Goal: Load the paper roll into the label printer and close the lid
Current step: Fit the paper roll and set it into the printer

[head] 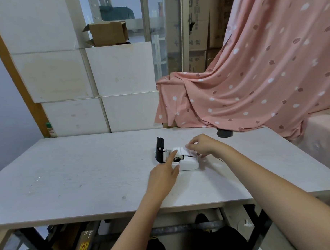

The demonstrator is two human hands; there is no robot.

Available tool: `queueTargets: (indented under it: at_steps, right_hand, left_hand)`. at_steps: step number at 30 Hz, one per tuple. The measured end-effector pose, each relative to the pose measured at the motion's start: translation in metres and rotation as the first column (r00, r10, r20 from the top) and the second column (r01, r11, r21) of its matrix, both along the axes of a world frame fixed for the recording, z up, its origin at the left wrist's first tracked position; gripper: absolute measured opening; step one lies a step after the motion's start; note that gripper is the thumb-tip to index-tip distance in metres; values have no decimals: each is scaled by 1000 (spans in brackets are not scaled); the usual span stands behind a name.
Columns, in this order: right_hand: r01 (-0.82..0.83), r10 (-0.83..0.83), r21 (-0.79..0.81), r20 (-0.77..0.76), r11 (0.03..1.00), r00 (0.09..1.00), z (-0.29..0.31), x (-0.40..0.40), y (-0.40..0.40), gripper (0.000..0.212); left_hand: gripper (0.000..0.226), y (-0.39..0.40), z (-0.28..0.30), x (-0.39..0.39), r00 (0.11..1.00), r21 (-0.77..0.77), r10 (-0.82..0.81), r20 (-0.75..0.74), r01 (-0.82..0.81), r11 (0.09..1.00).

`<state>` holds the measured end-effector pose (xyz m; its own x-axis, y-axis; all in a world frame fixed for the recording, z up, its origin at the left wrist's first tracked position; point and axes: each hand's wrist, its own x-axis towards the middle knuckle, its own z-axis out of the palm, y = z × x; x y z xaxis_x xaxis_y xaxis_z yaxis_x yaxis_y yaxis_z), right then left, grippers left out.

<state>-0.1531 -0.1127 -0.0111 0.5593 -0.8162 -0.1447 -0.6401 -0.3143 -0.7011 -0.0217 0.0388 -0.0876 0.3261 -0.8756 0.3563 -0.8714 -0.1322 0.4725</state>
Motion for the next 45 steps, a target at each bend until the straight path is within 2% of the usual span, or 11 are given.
queueTargets:
  at_steps: [12, 17, 21, 25, 27, 30, 31, 33, 36, 39, 45]
  right_hand:
    - [-66, 68, 17, -125, 998, 990, 16, 14, 0, 30]
    - [70, -28, 204, -205, 976, 978, 14, 11, -2, 40]
    - [186, -145, 289, -159, 939, 977, 7, 9, -3, 45]
    - [219, -247, 401, 19, 890, 969, 8, 2, -9, 32]
    - [236, -302, 415, 100, 879, 948, 8, -1, -12, 31]
    - [224, -341, 466, 182, 856, 922, 9, -6, -12, 21]
    - [217, -349, 488, 196, 845, 916, 9, -7, -11, 17]
    - [208, -363, 522, 212, 827, 907, 8, -10, -9, 14]
    - [223, -366, 512, 198, 830, 909, 4, -10, -9, 15]
    - [220, -355, 491, 200, 843, 913, -1, -8, -13, 17]
    - [186, -367, 563, 228, 805, 902, 4, -15, -17, 2]
  left_hand:
    - [50, -2, 1, -4, 997, 35, 14, 74, -17, 999]
    - [52, -2, 1, -5, 993, 34, 20, 112, -24, 999]
    - [52, -3, 0, -6, 990, 34, 26, 135, -31, 999]
    - [49, -2, 0, -5, 989, 20, -15, 148, 12, 1000]
    - [38, 1, -1, -7, 984, -112, 6, 177, 14, 994]
    - [27, 11, 4, -3, 985, -505, 170, 5, -144, 851]
    - [32, 13, 7, 2, 980, -550, 177, -91, -197, 811]
    - [70, 11, 9, 19, 970, -459, 115, -213, -204, 865]
    - [121, 6, 8, 36, 910, -197, -28, -413, -60, 979]
    - [125, 3, 10, 44, 810, -87, -100, -577, 62, 994]
    - [103, -6, 17, 44, 776, -103, -148, -613, 107, 989]
